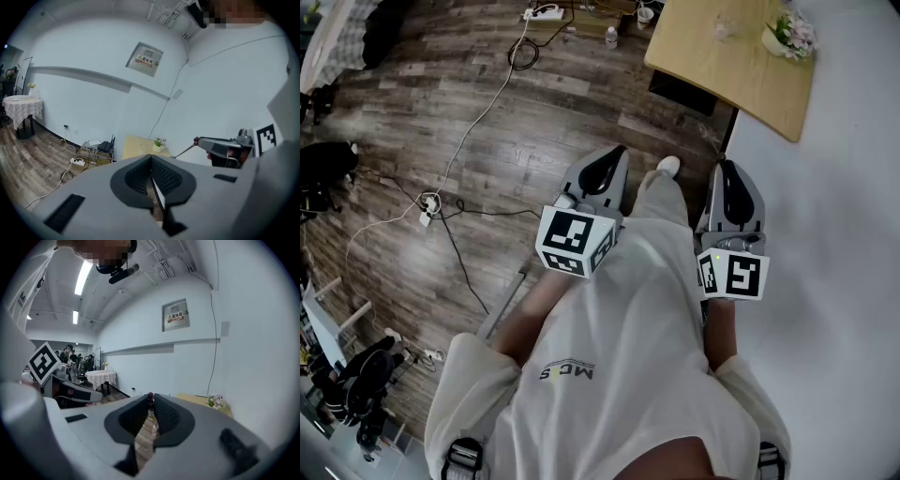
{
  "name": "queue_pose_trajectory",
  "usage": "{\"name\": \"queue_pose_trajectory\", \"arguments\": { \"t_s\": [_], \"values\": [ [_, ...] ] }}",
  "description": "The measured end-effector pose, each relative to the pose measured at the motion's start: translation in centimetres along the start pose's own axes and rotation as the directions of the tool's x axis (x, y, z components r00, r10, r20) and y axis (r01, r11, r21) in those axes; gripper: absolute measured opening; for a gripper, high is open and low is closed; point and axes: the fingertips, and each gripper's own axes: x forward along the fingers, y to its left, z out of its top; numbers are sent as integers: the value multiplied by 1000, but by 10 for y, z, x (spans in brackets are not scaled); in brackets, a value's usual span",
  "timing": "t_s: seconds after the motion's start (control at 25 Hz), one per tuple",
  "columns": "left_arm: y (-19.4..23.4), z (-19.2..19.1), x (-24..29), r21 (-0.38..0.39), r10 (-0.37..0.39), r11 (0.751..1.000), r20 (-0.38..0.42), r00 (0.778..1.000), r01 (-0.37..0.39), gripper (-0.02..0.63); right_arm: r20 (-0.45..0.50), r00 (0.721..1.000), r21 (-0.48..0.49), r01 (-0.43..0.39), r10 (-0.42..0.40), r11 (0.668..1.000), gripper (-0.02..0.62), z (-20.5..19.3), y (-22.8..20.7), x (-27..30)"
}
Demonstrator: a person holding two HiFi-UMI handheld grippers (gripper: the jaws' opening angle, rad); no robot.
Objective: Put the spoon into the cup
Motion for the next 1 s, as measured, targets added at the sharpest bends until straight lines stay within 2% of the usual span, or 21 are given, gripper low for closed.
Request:
{"name": "queue_pose_trajectory", "arguments": {
  "t_s": [0.24,0.44,0.56,1.0],
  "values": [
    [-35,-7,-12,45,-31,999,2,1000,30,11,-35,997,93,-61,64,994,54,-18,22,-40],
    [-61,-4,-17,67,-38,997,-11,999,39,11,-7,998,144,-56,58,988,54,-7,11,-58],
    [-71,-11,-21,94,-24,995,-17,1000,25,11,13,998,190,-65,64,980,54,-13,2,-68],
    [-122,-33,-34,136,-2,991,-68,998,11,11,47,997,221,-77,69,972,52,-26,-26,-107]
  ]
}}
